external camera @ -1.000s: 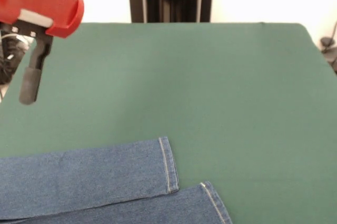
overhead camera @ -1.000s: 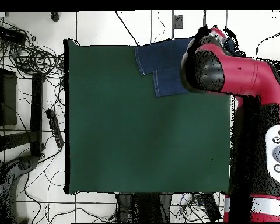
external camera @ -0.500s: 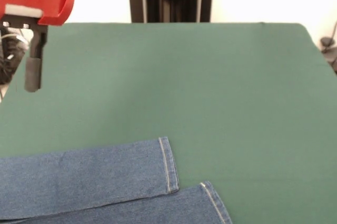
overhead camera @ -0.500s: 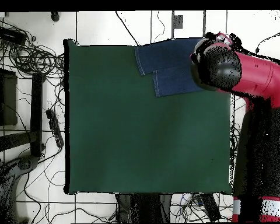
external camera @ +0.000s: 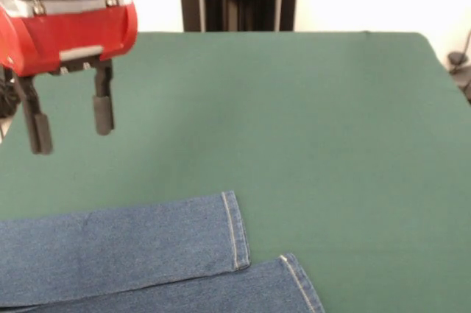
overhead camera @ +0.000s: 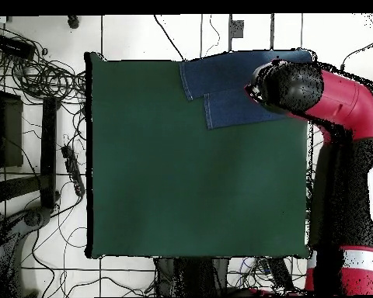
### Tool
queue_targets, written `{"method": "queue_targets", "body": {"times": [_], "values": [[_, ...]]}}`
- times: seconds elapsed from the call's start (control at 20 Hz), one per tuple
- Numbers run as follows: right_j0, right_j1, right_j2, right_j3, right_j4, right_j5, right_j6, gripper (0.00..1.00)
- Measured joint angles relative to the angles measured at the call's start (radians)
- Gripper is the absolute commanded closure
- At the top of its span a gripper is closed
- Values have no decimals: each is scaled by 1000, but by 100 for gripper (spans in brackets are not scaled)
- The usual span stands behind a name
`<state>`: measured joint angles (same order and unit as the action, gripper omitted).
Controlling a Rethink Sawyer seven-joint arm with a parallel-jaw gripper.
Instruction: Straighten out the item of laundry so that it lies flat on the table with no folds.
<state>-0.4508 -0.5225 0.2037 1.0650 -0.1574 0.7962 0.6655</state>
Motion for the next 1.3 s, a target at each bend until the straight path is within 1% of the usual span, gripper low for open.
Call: {"method": "queue_targets", "body": {"times": [0.3, 0.5, 0.7, 1.05, 1.3], "values": [[-2, 53, 13, -24, 29, -5, 0, 0], [-10, 97, 40, -39, 54, -22, 0, 0], [-7, 144, 46, -64, 60, -26, 0, 0], [12, 253, 46, -151, 74, -27, 0, 0], [32, 311, 40, -202, 86, -6, 0, 0]]}}
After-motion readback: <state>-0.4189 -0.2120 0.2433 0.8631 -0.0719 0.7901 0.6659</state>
